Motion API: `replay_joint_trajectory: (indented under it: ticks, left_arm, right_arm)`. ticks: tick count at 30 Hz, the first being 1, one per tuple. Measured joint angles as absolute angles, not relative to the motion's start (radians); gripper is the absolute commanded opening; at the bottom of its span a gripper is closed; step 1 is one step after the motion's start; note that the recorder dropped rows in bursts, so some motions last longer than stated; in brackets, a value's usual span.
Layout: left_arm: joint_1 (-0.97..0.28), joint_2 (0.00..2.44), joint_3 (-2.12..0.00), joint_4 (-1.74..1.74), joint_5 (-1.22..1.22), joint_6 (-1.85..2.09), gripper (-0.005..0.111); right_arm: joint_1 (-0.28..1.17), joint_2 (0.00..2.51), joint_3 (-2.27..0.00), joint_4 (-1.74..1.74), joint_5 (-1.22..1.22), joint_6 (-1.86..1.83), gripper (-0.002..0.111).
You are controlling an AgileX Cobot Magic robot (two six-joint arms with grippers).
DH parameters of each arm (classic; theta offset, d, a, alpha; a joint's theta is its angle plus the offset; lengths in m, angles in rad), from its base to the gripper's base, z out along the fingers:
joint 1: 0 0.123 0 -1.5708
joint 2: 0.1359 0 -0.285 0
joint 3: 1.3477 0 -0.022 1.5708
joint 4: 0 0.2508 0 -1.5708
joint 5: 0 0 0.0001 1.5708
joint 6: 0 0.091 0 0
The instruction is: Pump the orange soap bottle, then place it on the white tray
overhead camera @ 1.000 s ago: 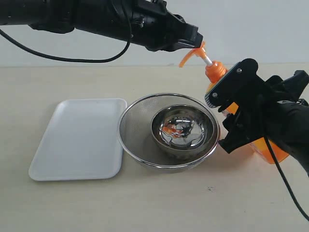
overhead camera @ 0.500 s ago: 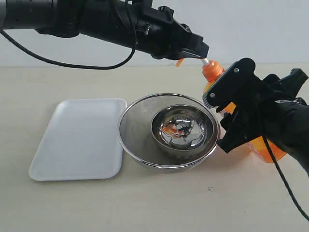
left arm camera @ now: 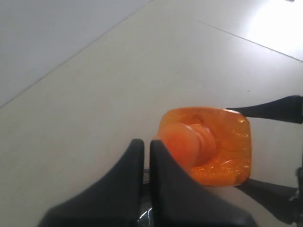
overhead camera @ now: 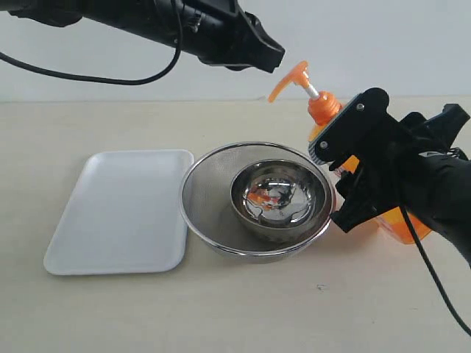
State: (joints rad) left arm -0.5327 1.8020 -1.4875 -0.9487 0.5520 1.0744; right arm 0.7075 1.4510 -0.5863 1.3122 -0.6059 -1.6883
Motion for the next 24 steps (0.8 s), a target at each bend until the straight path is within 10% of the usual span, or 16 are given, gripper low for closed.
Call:
replay_joint_trajectory:
  ticks: [24]
  left_arm:
    - [-0.564, 1.818, -1.487, -0.826, 0.552, 1.306, 0.005]
  right_arm:
    - [0.707, 1.451, -0.586, 1.311, -0.603, -1.690, 0.000]
